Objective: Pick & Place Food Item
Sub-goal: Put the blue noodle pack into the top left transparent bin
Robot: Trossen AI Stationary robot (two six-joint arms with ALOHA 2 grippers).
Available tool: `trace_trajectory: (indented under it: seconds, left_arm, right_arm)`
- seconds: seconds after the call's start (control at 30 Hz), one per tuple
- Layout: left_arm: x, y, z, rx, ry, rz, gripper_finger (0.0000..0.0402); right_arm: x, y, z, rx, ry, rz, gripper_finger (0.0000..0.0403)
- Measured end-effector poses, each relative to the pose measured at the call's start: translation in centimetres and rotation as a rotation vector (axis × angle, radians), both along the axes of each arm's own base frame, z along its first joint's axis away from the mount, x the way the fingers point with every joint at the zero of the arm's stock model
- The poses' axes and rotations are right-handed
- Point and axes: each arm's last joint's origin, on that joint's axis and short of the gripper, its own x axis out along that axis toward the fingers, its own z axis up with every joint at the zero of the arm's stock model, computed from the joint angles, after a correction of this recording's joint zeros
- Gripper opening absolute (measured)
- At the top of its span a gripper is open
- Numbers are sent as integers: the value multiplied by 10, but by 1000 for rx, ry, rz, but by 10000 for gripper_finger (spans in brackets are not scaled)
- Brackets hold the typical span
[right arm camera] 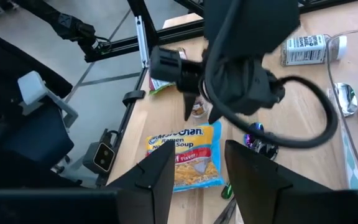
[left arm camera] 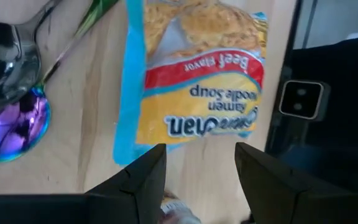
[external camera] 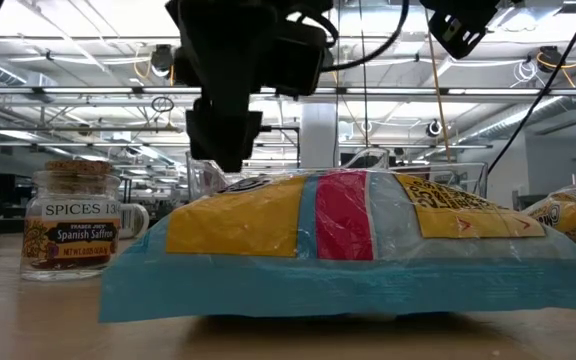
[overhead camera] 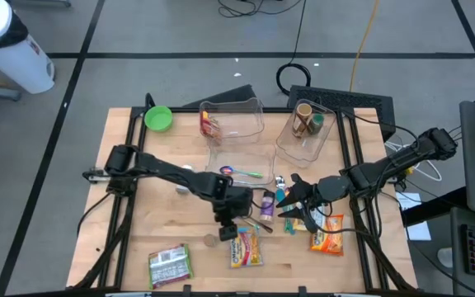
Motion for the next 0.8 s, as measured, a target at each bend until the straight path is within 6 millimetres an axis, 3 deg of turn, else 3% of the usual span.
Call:
trace_trajectory:
  seconds: [0.3,0.6,0.8]
  left_arm:
    - [7,-1,-26,12,39,-9,200]
    - [8,-2,-27,29,28,-2,197]
    - [5,-4,-29,131,48,39,160]
  right_arm:
    - [0,0,0,-2,-1,0,132]
    - [0,0,0,-4,-2,1,132]
    - [0,0,0,-6,-3,1,132]
